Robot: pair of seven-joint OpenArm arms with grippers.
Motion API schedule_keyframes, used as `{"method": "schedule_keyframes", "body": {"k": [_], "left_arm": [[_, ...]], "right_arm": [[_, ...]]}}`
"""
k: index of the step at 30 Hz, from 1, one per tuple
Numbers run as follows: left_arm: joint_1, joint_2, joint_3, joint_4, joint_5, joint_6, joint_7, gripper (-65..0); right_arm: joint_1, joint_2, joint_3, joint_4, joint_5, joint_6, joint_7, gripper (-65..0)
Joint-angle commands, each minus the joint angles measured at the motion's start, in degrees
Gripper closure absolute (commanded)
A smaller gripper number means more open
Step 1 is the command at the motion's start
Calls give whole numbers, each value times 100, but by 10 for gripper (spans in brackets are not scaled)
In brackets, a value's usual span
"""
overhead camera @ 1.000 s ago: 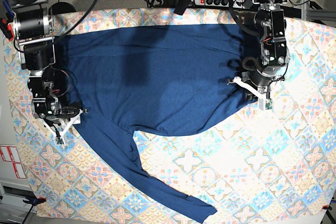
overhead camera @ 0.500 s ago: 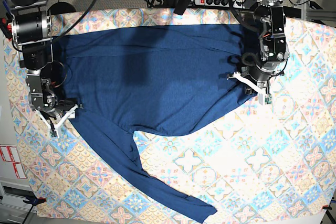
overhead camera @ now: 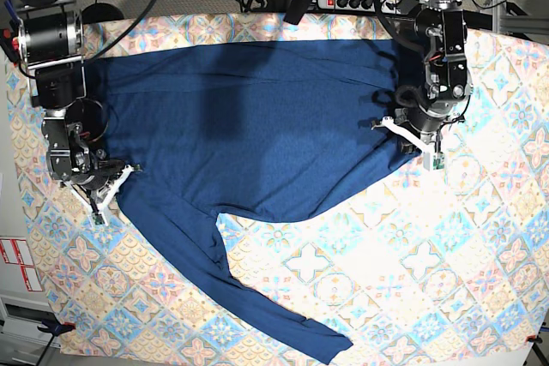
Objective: Fold the T-shirt properly
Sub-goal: 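Lift and fold the hem half over onto the collar half with both grippers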
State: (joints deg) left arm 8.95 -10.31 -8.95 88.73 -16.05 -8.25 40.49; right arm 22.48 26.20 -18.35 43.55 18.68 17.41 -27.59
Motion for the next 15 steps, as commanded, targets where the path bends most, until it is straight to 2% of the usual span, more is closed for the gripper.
{"method": "schedule_keyframes", "body": {"k": [1,5,11,15], "left_arm": [[-47,-64,-15,160,-34,-6,-133,0],[156,-64,-243,494,-25,-6,-141,0],[340,-73,-490,635,-25,-6,-124,0],[507,-178,-569,635,-25,-6,-124,0]], "right_arm": [[7,251,46,309,-8,-22,83,-4],[-582,409,239,1223,0,-22,74,-4],[-1488,418,1373,2524,0,-22,-647,-3],[-2138,418,1954,3359,0,-13,-849,-3]]}}
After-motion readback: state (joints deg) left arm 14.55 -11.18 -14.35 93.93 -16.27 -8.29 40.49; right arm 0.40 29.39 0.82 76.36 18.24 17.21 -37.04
